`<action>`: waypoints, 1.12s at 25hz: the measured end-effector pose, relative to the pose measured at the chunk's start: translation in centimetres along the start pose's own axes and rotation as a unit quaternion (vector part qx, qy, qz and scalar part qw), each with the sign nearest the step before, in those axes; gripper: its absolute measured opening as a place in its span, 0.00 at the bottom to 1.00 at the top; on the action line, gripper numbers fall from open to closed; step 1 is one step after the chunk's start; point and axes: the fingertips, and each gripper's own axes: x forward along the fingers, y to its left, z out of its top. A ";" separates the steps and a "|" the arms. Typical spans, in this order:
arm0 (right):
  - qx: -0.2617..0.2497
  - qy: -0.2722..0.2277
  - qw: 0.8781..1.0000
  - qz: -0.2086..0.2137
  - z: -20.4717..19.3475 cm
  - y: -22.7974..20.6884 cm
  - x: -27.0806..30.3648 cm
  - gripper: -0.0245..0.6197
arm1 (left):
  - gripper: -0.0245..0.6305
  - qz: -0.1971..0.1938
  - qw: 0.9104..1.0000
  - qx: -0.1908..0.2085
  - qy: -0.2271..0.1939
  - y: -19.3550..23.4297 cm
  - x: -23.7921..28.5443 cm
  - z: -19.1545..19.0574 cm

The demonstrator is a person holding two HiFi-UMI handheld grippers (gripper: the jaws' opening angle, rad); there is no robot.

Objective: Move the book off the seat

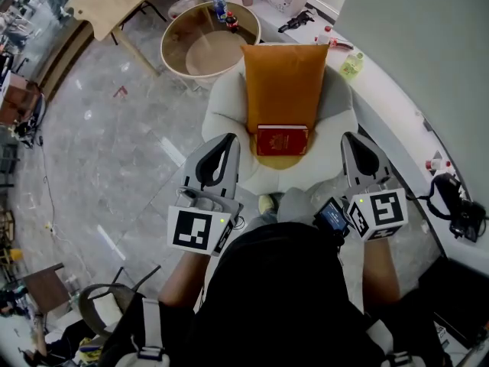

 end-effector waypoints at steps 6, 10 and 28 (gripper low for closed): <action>0.005 0.012 1.000 0.009 -0.6 -2.3 0.8 0.06 | 0.06 0.008 1.000 -0.004 0.021 -0.5 2.2 -0.4; -0.007 0.015 1.000 0.023 -0.6 -3.9 1.9 0.06 | 0.06 0.008 0.999 0.000 0.032 -0.5 3.5 -1.0; -0.203 0.018 0.978 0.048 0.3 -14.2 4.5 0.06 | 0.06 0.029 0.998 0.015 0.062 -0.2 7.8 -3.3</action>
